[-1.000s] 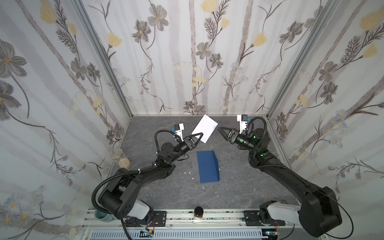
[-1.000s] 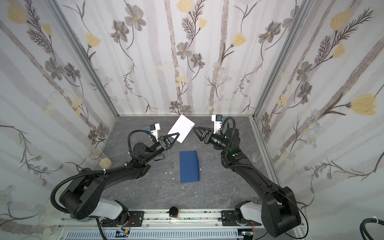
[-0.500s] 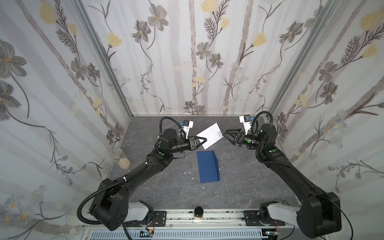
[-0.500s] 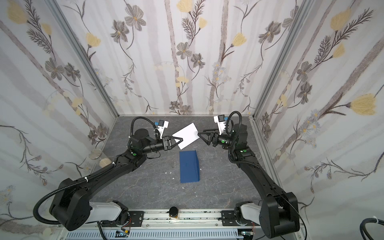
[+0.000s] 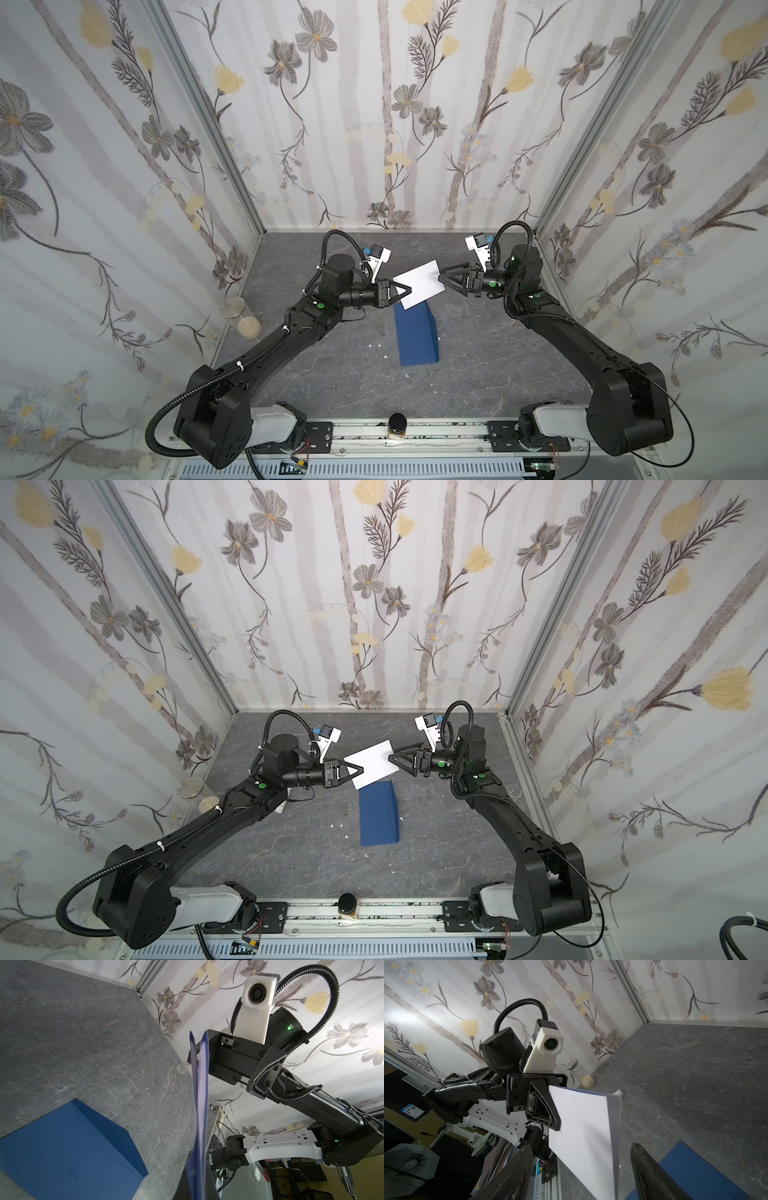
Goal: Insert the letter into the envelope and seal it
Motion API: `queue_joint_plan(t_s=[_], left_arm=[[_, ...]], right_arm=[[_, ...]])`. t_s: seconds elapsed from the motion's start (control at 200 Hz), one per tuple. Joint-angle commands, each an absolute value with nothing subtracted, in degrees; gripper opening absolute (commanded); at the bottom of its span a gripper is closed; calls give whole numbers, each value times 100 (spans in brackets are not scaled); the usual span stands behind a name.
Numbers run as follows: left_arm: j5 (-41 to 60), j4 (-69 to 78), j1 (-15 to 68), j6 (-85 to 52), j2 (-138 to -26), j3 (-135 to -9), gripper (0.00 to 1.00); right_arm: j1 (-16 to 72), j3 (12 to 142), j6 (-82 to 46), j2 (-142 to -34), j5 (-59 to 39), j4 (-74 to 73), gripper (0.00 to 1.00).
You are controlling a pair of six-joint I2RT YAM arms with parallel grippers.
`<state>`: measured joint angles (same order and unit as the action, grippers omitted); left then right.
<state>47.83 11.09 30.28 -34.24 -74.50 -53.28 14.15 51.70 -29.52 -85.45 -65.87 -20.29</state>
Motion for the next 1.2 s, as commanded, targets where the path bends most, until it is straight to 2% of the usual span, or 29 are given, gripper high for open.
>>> queue_joint_plan(t_s=[0.0, 0.18, 0.28, 0.395, 0.475, 0.575, 0.82, 0.86, 0.954, 1.114, 1.194], left_arm=[[4909, 1134, 3029, -3303, -7405, -5420, 0], [4896, 1135, 3023, -3330, -7391, -5432, 0], [4861, 1141, 3024, -3340, -7398, -5450, 0], [4834, 1143, 3023, -3330, -7410, -5467, 0], [4817, 1151, 3023, -3322, -7412, -5474, 0], [4781, 1151, 3023, -3321, -7414, -5471, 0], [4520, 1169, 3023, -3364, -7296, -5460, 0], [4369, 1189, 3024, -3428, -7263, -5450, 20], [3825, 1298, 3023, -3683, -7232, -5407, 51], [2961, 2307, 3019, -4485, -6797, -4873, 67], [2560, 2592, 3024, -4692, -6612, -4663, 69]], right_arm=[[1463, 5234, -2939, -8651, -6656, -2275, 76], [1579, 5315, -3101, -8827, -6730, -2536, 74], [1654, 5394, -3155, -8901, -6795, -2614, 65], [1682, 5408, -3282, -8927, -6802, -2798, 47], [1687, 5407, -3400, -8943, -6848, -2942, 29], [1686, 5388, -3485, -8965, -6873, -3042, 0], [1696, 5306, -3560, -8945, -6803, -3165, 0], [1705, 5269, -3631, -8939, -6732, -3259, 0], [1714, 5182, -4002, -8934, -6576, -3687, 0], [1709, 5052, -4605, -8788, -5975, -4339, 0], [1722, 4951, -4843, -8707, -5573, -4651, 0]])
